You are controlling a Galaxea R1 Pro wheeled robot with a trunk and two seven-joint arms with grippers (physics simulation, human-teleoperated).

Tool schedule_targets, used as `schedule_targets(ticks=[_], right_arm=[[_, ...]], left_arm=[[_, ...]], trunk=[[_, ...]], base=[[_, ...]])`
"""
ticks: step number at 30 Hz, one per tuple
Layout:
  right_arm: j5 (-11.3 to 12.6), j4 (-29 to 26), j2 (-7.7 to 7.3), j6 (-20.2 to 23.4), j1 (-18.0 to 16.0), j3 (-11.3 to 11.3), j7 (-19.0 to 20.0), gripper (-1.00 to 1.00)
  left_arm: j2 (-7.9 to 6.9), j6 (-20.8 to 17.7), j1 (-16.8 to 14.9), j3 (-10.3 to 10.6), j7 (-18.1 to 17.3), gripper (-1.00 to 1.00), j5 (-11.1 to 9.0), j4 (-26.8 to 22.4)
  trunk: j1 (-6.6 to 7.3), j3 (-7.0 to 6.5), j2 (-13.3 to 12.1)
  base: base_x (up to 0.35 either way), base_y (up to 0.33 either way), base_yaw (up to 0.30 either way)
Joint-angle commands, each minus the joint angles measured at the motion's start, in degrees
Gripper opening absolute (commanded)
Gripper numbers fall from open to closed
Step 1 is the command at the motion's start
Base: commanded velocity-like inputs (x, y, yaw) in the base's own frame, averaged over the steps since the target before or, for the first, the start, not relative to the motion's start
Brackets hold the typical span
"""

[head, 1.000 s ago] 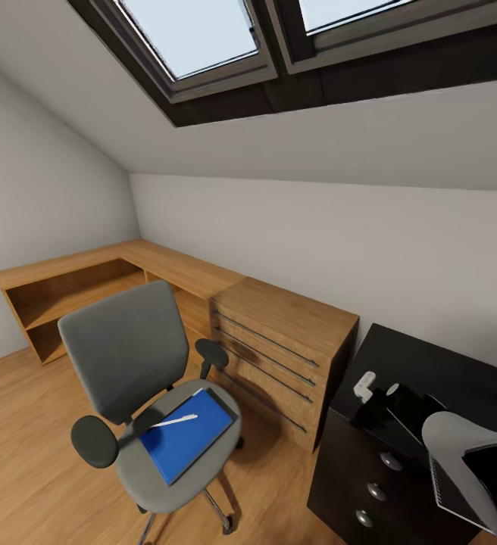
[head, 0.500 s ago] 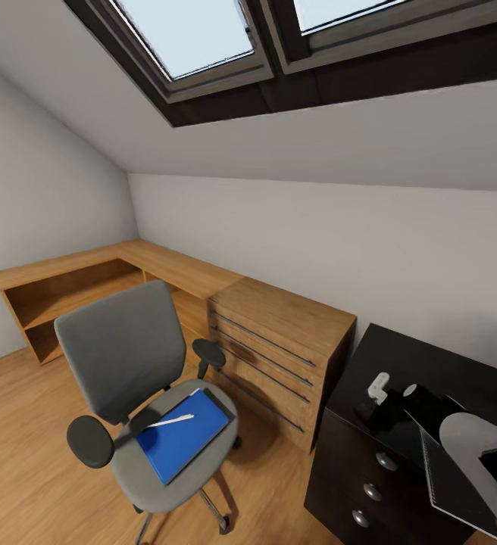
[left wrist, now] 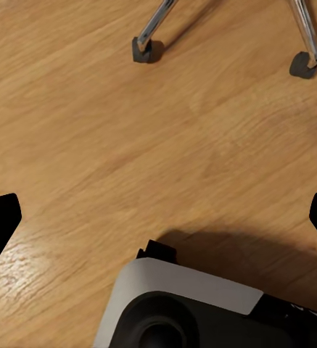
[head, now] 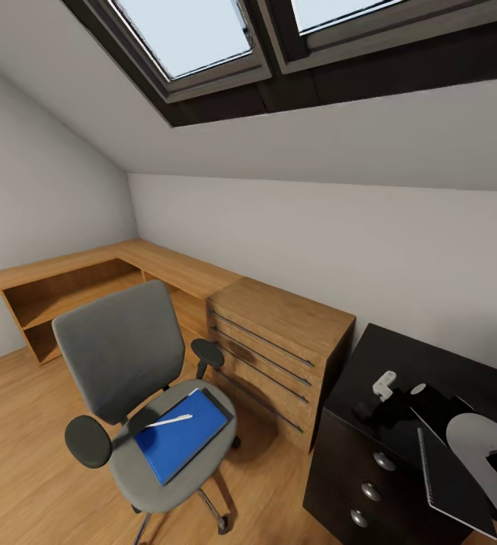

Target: In the bedroom, organize the workspace by keeping the computer under the desk, ensuring the monitor is on the desk, placing the keyboard on the desk next to the monitor, placing the mouse on the desk next to the keyboard, moving the folder from the swivel chair onto the desk next to the mouse, stacking the notebook on top of the folder with the pen on top of the notebook, and positioning the swivel chair next to the desk.

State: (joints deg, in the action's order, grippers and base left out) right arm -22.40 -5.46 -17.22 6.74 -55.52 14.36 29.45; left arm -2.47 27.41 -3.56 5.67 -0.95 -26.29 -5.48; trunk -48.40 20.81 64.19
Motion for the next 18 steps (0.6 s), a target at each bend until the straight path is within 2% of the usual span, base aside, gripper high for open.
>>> schedule_targets(ticks=[1,4,11,18], right_arm=[[0.5,-0.2,-0.05,0.4,0.0,0.4,0.2,1.00],[0.7,-0.2,-0.08,0.4,0.0,0.4,0.2,1.00],[0.8,-0.2,-0.03,0.4,0.0,0.4,0.3,1.00],[0.8,-0.2,0.09,0.4,0.0,0.4,0.3,1.00]], left_arm=[[-0.05,0.2,0.0,0.5,-0.1,1.00,-0.6,0.0],[-0.32,0.1,0.0,0.4,-0.1,1.00,-0.6,0.0],[-0.51,0.1,0.0,0.5,-0.2,1.00,-0.5,0.0],[-0.93,0.2,0.0,0.5,-0.1,1.00,-0.6,0.0]], trunk=[[0.00,0.07,0.0],[0.00,0.07,0.0],[0.00,0.07,0.0],[0.00,0.07,0.0]], base=[[0.000,-0.001,0.000],[0.056,-0.001,0.000],[0.177,0.000,0.000],[0.040,0.000,0.000]])
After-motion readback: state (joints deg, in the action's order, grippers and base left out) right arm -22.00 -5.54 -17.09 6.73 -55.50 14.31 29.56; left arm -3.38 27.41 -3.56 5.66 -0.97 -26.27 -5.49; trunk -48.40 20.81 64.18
